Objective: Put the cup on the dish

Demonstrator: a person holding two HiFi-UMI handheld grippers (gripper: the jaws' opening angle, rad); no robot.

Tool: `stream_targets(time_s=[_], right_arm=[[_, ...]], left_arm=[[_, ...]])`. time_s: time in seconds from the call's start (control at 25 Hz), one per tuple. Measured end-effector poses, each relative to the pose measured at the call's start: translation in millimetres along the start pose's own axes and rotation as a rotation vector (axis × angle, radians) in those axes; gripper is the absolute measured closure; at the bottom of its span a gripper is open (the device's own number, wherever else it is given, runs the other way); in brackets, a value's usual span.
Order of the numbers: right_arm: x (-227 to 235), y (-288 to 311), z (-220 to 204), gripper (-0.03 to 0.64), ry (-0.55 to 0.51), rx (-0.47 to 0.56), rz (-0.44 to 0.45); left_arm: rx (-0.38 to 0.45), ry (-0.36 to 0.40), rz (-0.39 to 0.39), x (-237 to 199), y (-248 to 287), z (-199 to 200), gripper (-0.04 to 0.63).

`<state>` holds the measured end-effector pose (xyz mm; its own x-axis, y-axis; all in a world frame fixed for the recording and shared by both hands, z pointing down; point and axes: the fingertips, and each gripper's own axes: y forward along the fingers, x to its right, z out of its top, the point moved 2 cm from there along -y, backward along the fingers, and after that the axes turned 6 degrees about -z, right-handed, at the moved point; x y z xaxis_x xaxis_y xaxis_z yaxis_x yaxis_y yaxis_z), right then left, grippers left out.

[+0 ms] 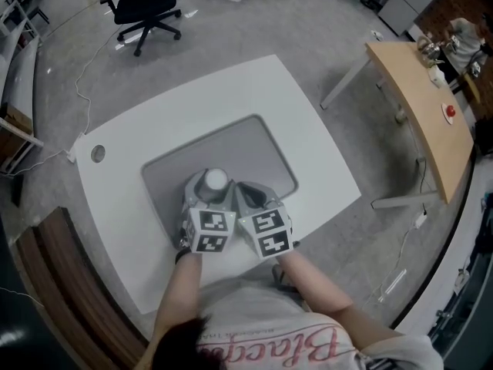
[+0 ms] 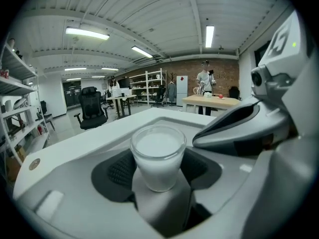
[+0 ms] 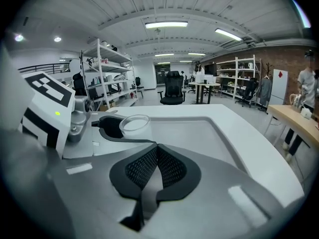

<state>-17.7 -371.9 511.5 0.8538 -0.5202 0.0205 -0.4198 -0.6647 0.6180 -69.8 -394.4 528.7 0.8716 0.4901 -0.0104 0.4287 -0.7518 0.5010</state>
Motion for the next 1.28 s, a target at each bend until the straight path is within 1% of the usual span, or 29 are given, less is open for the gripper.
stream_targets(time_s=[0.12, 0.28, 0.32, 0.44, 0.52, 0.72, 0.8, 0.88, 1.0, 1.08, 1.16, 1.2, 1.28], right_arm=[[-0.3, 1.7, -3.6, 0.615, 0.009, -0.012, 0.001], [-2.8, 4.1, -10.2, 0.615, -0.009, -0.038, 0.015], [-3.0, 3.3, -11.6, 0.615, -0.012, -0.04, 0.014], [-1.6, -0.3, -11.9, 0.615, -0.008, -0.034, 0.004], [-0.3, -3.4, -8.1, 0.615, 0.002, -0.022, 0.001], [0.8, -16.2, 11.0, 0.615, 0.015, 0.035, 0.001], [0.3, -22.3, 15.3, 0.615, 0.016, 0.05, 0.003], [-0.4, -29.2, 16.6, 0.615, 0.016, 0.056, 0.004], [-2.5, -40.9, 19.8, 0.615, 0.025, 0.068, 0.013], [-4.7, -49.0, 25.2, 0.615, 0.023, 0.089, 0.021], [-8.0, -57.0, 31.8, 0.615, 0.009, 0.116, 0.024], [-10.2, -60.9, 35.1, 0.615, -0.001, 0.13, 0.025], [-14.6, -69.2, 41.6, 0.615, -0.022, 0.162, 0.025]], left_arm=[[-0.001, 0.007, -0.002, -1.2, 0.2, -0.1, 0.331], [-0.011, -0.012, -0.007, -4.5, 3.0, 0.3, 0.324], [-0.017, -0.017, -0.007, -5.8, 2.8, -0.5, 0.296], [-0.022, -0.048, -0.009, -11.6, -1.4, -1.6, 0.184], [-0.02, -0.06, -0.006, -13.8, -6.7, -0.1, 0.145], [0.027, -0.144, -0.004, -12.8, -29.0, 12.3, 0.13], [0.055, -0.149, 0.007, -12.1, -41.0, 19.6, 0.143], [0.096, -0.132, 0.035, -12.8, -55.5, 28.4, 0.21], [0.163, -0.109, 0.096, -16.5, -78.5, 39.1, 0.381], [0.191, -0.111, 0.133, -18.6, -90.3, 42.2, 0.469], [0.205, -0.133, 0.174, -21.1, -99.0, 40.2, 0.562], [0.205, -0.143, 0.191, -22.3, -102.0, 36.2, 0.595], [0.202, -0.157, 0.207, -23.0, -107.6, 29.1, 0.595]])
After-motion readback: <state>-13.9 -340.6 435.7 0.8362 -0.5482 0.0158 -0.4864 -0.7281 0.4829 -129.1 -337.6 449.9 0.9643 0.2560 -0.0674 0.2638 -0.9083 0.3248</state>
